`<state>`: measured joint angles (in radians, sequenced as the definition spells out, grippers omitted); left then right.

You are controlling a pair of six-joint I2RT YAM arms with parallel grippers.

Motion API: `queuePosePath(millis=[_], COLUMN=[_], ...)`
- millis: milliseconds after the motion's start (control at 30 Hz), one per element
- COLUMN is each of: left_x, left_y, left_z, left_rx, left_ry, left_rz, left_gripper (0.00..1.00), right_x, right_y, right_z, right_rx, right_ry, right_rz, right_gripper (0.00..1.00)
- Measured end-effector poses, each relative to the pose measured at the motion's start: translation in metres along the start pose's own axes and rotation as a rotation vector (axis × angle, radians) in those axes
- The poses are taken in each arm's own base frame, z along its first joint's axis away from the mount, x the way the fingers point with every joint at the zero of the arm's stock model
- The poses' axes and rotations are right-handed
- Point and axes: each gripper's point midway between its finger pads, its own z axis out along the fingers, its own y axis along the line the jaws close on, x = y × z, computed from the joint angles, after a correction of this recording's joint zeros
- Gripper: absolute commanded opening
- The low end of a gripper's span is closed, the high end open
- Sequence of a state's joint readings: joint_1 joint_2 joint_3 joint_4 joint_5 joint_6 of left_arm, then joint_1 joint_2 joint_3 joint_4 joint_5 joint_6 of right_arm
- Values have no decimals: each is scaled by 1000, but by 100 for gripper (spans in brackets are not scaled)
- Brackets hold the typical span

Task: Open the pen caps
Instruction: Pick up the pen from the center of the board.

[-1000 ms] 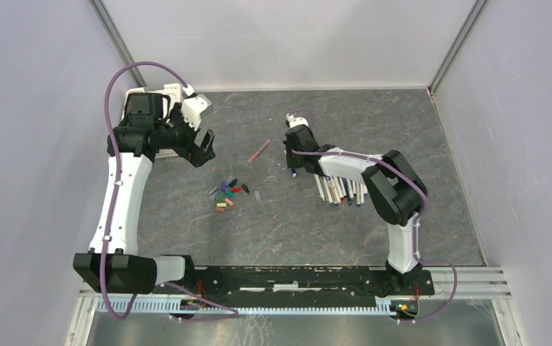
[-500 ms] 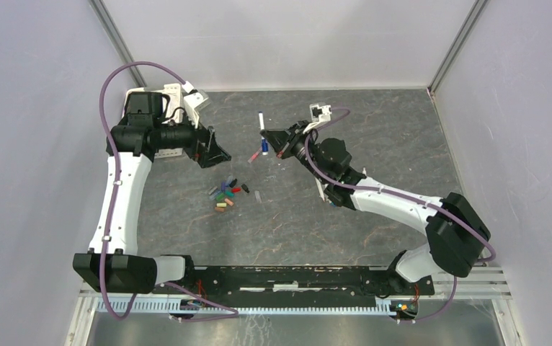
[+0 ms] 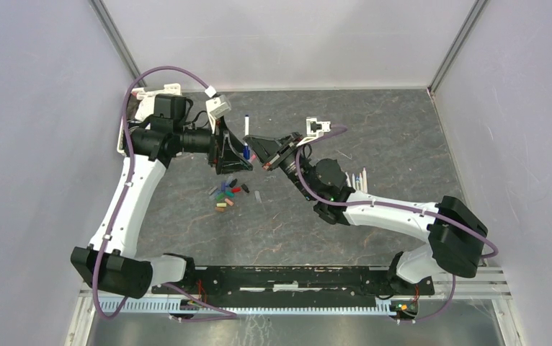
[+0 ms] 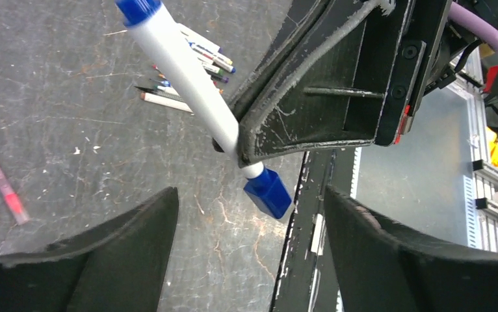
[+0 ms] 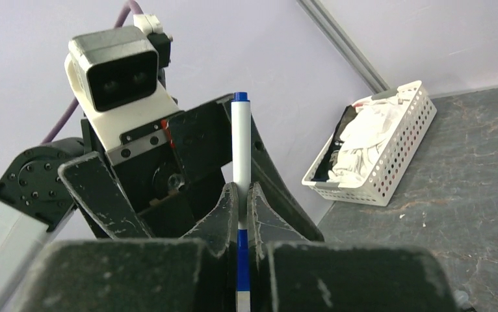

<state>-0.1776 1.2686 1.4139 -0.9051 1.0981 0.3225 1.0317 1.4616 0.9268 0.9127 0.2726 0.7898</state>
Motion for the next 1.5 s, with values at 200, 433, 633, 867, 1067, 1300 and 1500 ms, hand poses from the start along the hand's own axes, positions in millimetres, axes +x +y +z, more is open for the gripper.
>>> queuePosePath(millis=[200,433,633,867,1067,1300,1500], left_x=[1,2,8,10,18,45,117], left_y=[-4,-4,-6,-4,2,50,78], left_z=[5,7,9,9,8,-3,-23], left_rx=[19,35,56,45,10,-206,-319], left_ry=[2,-3,-2,4,34,184,490], left_rz=[-5,-14,-42,-63,-64,150,427], left_gripper=[50,49,29,2,2,2,2], right_x=[-3,-2,4,3,8,22,-13], right_y=[2,1,-2,-4,-10,-30,-75], right_z=[-1,-4,-4,-6,-11,-41,-47], right_rx=[10,8,17,12,23,75,143], right_ry=[-34,-47,-49,-70,-62,69,203], right_rz=[9,21,36,53,49,-17,-86], right_gripper=[0,0,0,0,35,63,67])
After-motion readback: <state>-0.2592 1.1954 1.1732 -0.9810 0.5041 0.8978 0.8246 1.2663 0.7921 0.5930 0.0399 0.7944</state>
